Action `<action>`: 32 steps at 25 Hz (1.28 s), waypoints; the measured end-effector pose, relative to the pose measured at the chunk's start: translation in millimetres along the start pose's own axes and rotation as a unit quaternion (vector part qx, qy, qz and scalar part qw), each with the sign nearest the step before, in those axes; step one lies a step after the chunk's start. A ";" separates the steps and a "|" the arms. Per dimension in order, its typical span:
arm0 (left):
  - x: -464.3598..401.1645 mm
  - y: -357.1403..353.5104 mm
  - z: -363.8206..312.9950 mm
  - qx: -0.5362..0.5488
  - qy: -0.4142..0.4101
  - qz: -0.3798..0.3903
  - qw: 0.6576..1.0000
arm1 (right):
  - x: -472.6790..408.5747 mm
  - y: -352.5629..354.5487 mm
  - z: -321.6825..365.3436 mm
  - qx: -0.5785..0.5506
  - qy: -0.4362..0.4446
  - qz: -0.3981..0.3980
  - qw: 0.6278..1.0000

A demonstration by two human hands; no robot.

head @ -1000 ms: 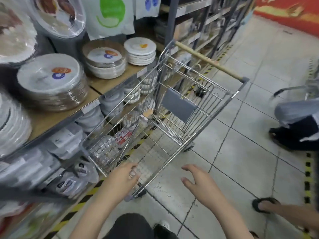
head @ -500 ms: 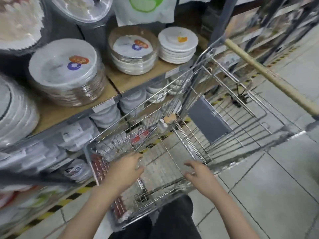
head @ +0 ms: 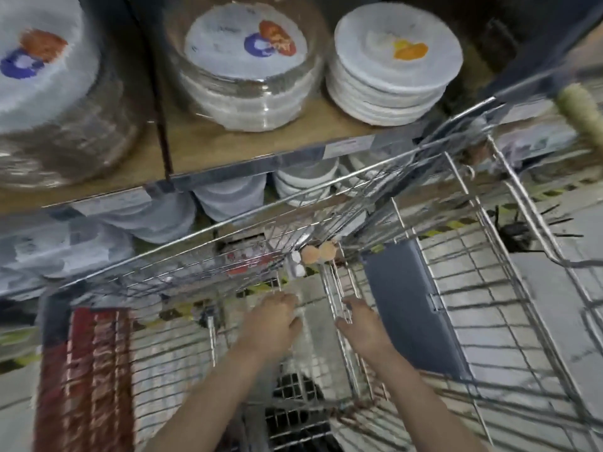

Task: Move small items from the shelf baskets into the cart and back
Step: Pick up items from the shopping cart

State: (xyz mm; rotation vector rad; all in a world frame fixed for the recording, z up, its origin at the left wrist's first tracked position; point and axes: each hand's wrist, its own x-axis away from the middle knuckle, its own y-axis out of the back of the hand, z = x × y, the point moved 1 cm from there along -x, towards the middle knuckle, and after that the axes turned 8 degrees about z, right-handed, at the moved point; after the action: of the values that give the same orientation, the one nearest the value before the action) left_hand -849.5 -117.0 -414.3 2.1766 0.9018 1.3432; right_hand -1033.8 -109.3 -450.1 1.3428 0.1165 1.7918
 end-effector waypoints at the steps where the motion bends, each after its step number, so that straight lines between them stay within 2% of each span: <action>1: -19.5 -5.2 -2.0 -0.003 0.002 -0.007 1.000 | -17.3 -0.2 -3.6 0.010 0.002 -0.001 1.000; 4: -80.7 -17.6 -1.3 -0.020 0.014 -0.026 0.999 | -71.3 -3.8 -8.6 0.023 0.026 -0.009 0.999; 8: -150.9 -24.7 3.2 -0.132 0.011 -0.053 0.990 | -131.0 -7.3 -8.7 0.057 0.060 -0.050 0.995; 11: -187.5 -36.1 3.0 -0.183 -0.001 -0.057 0.982 | -170.0 -8.6 -10.2 0.116 0.081 -0.091 0.986; 14: -211.2 -56.2 8.0 -0.206 0.027 -0.066 0.976 | -196.2 -13.9 -10.4 0.144 0.076 -0.096 0.982; 21: -230.5 -65.4 18.9 -0.191 0.057 -0.082 0.976 | -224.3 -25.6 -8.1 0.190 0.078 -0.132 0.970; 28: -237.7 -77.6 28.9 -0.192 0.045 -0.173 0.965 | -210.8 -16.3 -6.3 0.209 0.064 -0.136 0.966; 32: -236.7 -83.5 31.8 -0.184 0.036 -0.157 0.970 | -180.0 -15.7 -7.7 0.191 0.060 -0.144 0.969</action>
State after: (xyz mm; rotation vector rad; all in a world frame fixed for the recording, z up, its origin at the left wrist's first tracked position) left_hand -922.2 -228.7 -629.4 1.6393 0.8954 1.3163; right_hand -1023.8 -218.2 -594.2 1.3950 0.7187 1.6501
